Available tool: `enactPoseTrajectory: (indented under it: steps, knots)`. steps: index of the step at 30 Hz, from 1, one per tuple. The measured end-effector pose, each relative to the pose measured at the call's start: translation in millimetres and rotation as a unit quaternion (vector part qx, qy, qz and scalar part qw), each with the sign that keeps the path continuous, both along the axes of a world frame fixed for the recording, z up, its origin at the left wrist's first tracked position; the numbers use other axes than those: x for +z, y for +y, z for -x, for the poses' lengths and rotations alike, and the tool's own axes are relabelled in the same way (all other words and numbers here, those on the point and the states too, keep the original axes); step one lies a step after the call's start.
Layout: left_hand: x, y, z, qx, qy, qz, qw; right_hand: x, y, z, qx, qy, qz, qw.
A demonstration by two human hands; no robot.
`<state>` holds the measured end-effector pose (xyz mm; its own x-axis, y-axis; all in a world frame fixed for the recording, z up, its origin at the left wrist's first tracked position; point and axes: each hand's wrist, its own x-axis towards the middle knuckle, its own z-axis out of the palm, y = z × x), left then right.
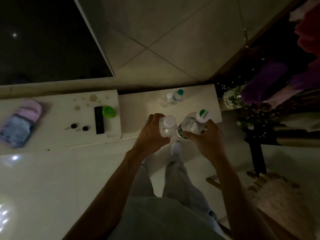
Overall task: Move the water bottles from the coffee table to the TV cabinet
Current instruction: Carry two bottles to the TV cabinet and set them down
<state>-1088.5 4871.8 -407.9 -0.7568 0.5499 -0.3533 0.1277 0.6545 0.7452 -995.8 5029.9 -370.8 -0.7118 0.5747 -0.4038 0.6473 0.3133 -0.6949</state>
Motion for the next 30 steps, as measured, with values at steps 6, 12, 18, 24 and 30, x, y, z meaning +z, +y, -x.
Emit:
enactPoseTrajectory:
  steps: [6, 12, 18, 24, 30]
  knots:
    - [-48.6, 30.8, -5.2, 0.086, -0.041, -0.005, 0.995, -51.9, 42.0, 15.0, 0.061, -0.045, 0.007, 0.997]
    - [-91.1, 60.6, -5.9, 0.121, -0.051, 0.016, 0.991, -96.9, 75.3, 35.5, 0.122, -0.054, -0.003, 0.991]
    - [-139.9, 81.2, 2.3, 0.130, -0.047, 0.017, 0.990, -153.8, 92.7, 43.2, 0.122, -0.034, 0.008, 0.992]
    - [-205.7, 100.5, 9.2, 0.147, -0.032, 0.031, 0.988, -229.7, 103.7, 35.2, 0.117, -0.007, -0.023, 0.993]
    - [-267.9, 117.9, 11.1, 0.163, -0.023, 0.030, 0.986, -299.1, 116.8, 36.8, 0.072, 0.003, -0.015, 0.997]
